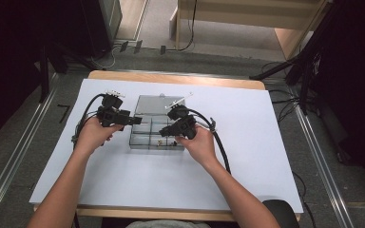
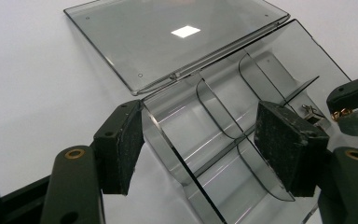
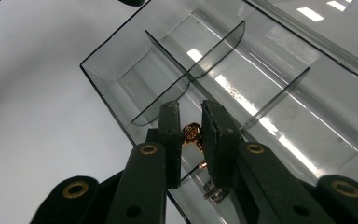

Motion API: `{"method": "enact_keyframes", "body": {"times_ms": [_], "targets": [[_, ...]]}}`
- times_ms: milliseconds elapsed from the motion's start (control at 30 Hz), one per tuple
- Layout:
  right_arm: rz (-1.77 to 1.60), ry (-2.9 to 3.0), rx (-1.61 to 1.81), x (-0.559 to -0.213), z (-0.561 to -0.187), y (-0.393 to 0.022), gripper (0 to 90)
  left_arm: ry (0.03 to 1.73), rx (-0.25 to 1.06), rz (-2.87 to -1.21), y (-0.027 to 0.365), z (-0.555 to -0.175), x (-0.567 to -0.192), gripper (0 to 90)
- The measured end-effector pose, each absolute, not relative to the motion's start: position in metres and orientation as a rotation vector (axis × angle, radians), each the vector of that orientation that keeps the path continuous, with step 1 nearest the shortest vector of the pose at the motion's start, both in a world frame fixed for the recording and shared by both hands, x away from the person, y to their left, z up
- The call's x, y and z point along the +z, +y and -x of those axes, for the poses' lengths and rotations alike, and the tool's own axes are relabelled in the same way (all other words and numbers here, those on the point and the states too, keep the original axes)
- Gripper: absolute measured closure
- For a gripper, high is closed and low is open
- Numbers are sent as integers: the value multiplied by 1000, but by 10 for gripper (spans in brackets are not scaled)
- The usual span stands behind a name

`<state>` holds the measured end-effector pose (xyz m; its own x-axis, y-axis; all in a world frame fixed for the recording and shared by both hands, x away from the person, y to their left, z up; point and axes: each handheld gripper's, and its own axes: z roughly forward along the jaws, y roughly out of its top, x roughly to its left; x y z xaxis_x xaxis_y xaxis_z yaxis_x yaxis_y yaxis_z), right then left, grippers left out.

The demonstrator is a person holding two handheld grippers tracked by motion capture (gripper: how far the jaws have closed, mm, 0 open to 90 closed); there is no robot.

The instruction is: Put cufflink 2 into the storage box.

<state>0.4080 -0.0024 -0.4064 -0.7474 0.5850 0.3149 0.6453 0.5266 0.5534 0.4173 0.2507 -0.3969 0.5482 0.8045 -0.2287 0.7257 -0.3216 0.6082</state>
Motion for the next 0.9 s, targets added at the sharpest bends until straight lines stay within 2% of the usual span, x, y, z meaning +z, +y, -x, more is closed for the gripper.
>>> {"method": "enact_keyframes", "body": {"times_ms": [900], "targets": [[1053, -2667, -966, -436, -406, 18, 792, 1223, 153, -2107, 251, -417, -397, 337]]}}
